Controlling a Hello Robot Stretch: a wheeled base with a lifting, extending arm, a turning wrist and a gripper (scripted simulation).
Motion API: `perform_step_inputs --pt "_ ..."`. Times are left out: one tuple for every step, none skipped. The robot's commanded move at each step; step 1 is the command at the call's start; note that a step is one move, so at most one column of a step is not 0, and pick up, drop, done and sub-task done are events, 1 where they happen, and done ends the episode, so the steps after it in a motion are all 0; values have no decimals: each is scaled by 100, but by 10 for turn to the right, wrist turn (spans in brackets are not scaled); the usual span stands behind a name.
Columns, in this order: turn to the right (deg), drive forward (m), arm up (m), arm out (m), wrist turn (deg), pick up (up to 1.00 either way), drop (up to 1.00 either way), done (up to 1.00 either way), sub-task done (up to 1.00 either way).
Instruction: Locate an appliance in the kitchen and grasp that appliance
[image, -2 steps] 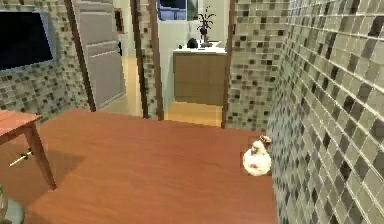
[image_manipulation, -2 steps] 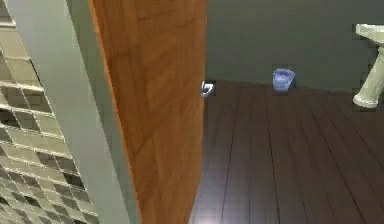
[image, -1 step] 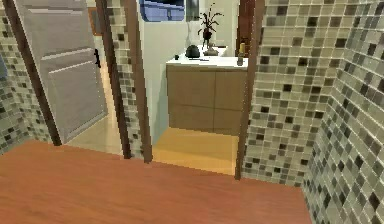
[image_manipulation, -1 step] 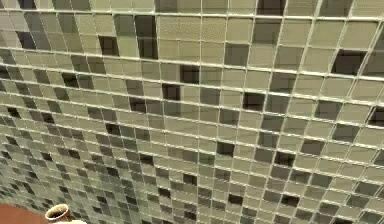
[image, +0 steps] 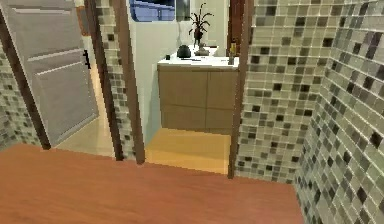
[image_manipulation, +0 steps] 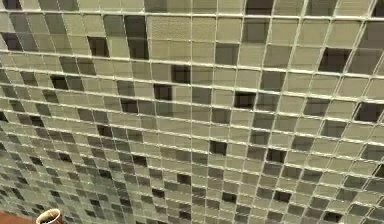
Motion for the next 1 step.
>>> perform_step_inputs --pt "-300 0 0 0 0 0 0 0 0"
